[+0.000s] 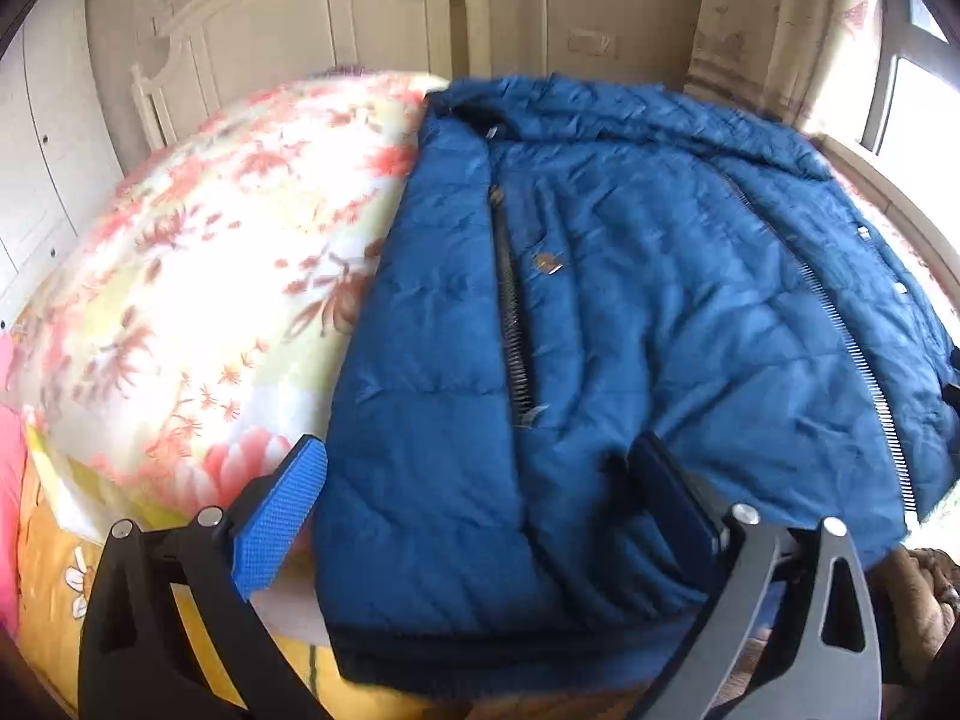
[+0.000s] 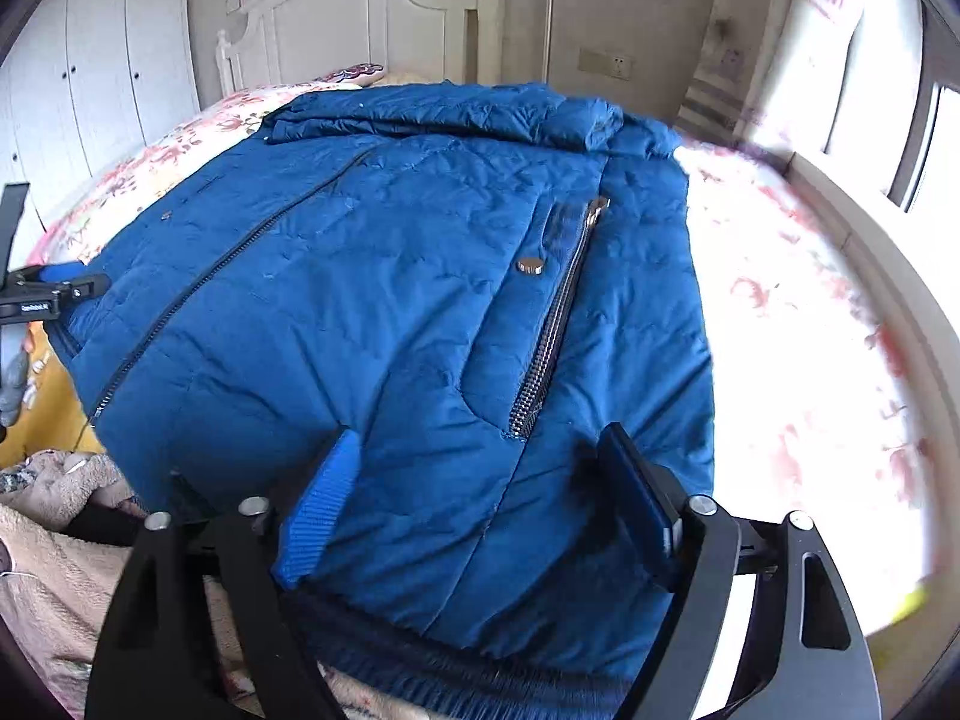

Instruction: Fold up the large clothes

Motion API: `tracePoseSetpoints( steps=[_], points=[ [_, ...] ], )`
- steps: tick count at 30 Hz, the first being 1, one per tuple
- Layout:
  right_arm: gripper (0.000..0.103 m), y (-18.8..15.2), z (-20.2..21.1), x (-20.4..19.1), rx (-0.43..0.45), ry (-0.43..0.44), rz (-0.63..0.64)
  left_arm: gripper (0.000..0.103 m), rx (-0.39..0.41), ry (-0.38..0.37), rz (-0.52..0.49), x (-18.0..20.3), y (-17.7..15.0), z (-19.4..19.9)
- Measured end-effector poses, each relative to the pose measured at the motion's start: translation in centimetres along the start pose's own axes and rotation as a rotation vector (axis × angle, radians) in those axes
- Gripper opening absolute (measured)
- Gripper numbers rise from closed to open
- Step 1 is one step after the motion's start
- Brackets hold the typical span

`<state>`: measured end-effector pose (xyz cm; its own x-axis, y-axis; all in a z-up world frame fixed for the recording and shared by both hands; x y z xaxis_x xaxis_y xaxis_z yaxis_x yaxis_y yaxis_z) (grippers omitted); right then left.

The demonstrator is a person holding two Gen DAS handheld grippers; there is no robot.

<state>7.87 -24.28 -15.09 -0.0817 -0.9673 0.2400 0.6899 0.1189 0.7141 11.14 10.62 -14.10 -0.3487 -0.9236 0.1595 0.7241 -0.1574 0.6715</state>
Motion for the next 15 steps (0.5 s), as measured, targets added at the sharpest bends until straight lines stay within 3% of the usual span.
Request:
tracePoseSetpoints(
  steps=[2, 5, 9, 12, 15],
  points=[
    [0.076, -0.1, 0.6, -0.3, 0.024, 0.02, 0.007, 0.1, 0.019, -0.042, -0.024, 1.3, -0.2, 0.7],
    [0.076, -1.3, -1.0, -0.5, -0.015, 0.045, -0.014, 0.101, -0.028, -0.022, -0.053, 2.1, -0.9, -0.8],
    [0.075, -1.5, -0.4, 1.0, -0.011, 0.06, -0.048, 0.101, -0.026, -0.023, -0.047, 1.8, -0.8, -0.8],
    [0.075, -2.0, 0.8, 3.5, 0.007, 0.013, -0.094, 0.101, 0.013, 0.011, -0.011, 0.5, -0.9, 0.7],
    [0.075, -3.8, 0.9, 6.6, -0.029, 0.021, -0.193, 0.101, 0.034, -0.005, 0.066, -2.1, -1.2, 1.5]
  ],
)
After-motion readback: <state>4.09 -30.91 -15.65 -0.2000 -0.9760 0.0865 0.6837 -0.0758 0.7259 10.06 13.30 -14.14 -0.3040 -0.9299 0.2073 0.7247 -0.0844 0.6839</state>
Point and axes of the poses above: each gripper's, at about its wrist camera, not at the fingertips, and z roughly against the way its jaws point, x to its right, y to its top, the point moved 3 cm from there along -z, roughly the way its jaws point, and after that the axes turned 15 degrees about -y, right-handed, at the moved point
